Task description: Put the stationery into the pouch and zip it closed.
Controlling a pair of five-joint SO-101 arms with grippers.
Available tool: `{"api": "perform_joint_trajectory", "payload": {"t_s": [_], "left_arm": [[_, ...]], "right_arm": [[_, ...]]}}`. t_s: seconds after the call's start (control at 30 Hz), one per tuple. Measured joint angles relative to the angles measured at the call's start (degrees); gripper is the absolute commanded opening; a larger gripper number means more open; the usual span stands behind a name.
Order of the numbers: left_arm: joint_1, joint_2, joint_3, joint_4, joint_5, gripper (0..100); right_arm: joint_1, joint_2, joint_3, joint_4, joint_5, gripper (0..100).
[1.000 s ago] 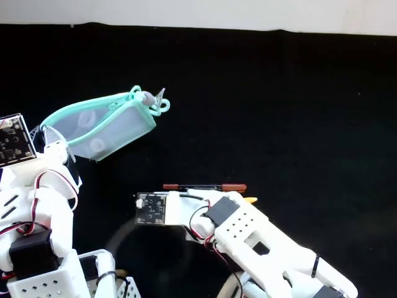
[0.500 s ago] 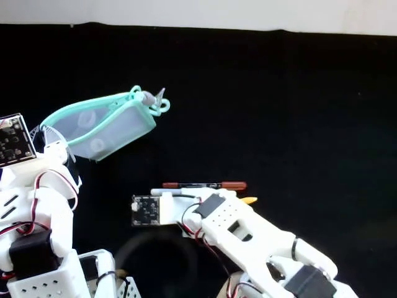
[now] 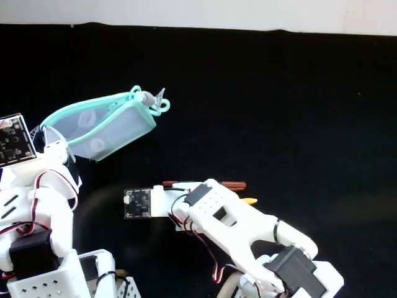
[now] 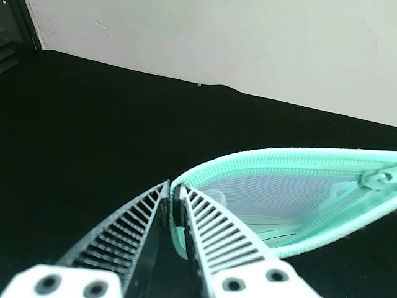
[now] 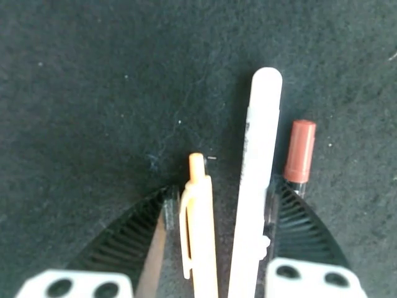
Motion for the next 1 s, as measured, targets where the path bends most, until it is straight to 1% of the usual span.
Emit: {"api": "perform_joint_trajectory", "payload": {"t_s": [0.1,0.17,0.23,0.27,0.3,0.6,0.7,0.87,1.0], "left_arm": [[0.0,0.0,0.0,0.0,0.0,1],[0.0,0.0,0.0,0.0,0.0,1],[0.0,0.0,0.0,0.0,0.0,1],[0.0,0.0,0.0,0.0,0.0,1],[0.0,0.0,0.0,0.0,0.0,1],[0.0,0.0,0.0,0.0,0.0,1],[0.0,0.0,0.0,0.0,0.0,1],[0.0,0.0,0.0,0.0,0.0,1],[0.0,0.0,0.0,0.0,0.0,1]], "right_arm": [[0.0,1.0,-0.1,0.0,0.0,20.2],[0.0,1.5,-0.4,0.0,0.0,12.9],[0.0,1.8,-0.6,0.0,0.1,2.6],[0.0,1.8,-0.6,0.0,0.1,0.0],[0.0,1.8,-0.9,0.0,0.1,1.7],[0.0,1.8,-0.9,-0.3,0.1,0.8],[0.3,2.3,-1.8,-0.3,-2.3,0.8],[4.3,-0.5,-4.0,-0.5,-7.0,0.8],[6.9,-2.7,-4.6,-0.7,-8.1,0.8]]}}
